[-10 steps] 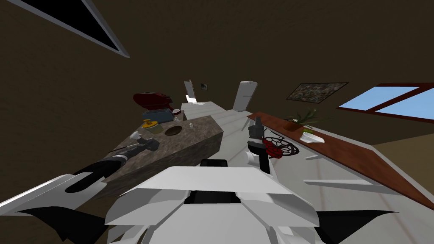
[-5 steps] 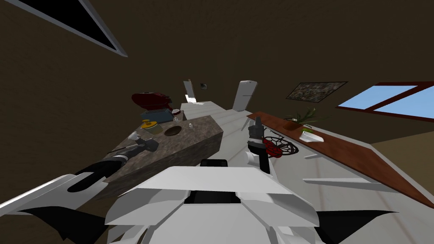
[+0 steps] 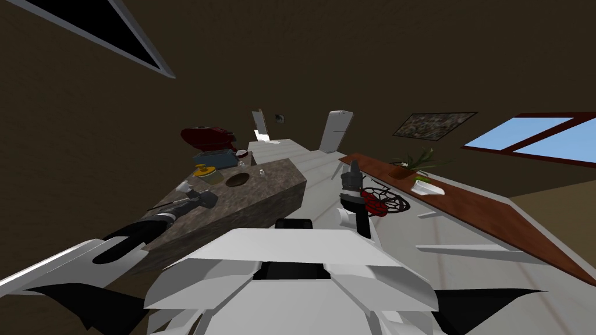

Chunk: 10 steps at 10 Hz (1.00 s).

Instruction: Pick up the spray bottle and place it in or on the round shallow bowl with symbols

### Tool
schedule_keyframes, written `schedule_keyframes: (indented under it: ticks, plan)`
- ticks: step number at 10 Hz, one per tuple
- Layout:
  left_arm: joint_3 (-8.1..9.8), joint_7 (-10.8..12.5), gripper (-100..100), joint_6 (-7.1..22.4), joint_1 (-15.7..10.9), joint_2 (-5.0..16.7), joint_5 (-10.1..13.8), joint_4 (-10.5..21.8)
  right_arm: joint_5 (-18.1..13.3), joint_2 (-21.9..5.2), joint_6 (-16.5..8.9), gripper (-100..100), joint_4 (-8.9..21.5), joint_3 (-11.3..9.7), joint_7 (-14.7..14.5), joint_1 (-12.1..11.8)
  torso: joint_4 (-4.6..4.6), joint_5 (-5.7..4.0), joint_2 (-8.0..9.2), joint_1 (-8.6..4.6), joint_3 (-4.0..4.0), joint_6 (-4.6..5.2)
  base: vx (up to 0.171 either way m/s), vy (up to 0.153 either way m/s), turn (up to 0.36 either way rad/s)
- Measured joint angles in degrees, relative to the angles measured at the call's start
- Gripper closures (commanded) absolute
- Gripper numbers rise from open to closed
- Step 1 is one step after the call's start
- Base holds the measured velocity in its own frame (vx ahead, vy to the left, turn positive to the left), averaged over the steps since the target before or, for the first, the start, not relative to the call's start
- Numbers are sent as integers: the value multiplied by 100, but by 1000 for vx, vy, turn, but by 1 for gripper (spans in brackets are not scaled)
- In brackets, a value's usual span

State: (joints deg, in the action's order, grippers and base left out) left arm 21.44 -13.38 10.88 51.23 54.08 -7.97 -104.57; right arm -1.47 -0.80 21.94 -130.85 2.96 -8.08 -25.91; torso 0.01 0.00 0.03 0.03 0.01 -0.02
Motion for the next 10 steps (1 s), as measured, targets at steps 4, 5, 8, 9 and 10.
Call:
schedule_keyframes:
  ticks: [4,5,8,9,10]
  plan:
    - [189,-45,100,339,226,25,256,7,0,2,0,0,0,-2,0,1,-23,58,24,-80,-1,2,-48,-162,-129]
    - [218,-50,100,468,299,68,369,18,0,2,0,0,0,-2,0,1,-29,73,21,-90,-5,0,-19,-199,-127]
    - [344,-65,100,790,581,118,691,74,0,2,0,0,0,-2,0,1,-36,95,20,-71,-9,-2,-48,-171,-149]
    - [415,-63,100,929,708,173,830,54,0,2,0,0,0,-2,0,1,-36,95,20,-66,-9,-6,-36,-175,-141]
    - [459,-66,100,1092,781,208,941,43,0,2,0,0,0,-2,0,1,-37,97,16,-70,-11,-5,-15,-188,-169]
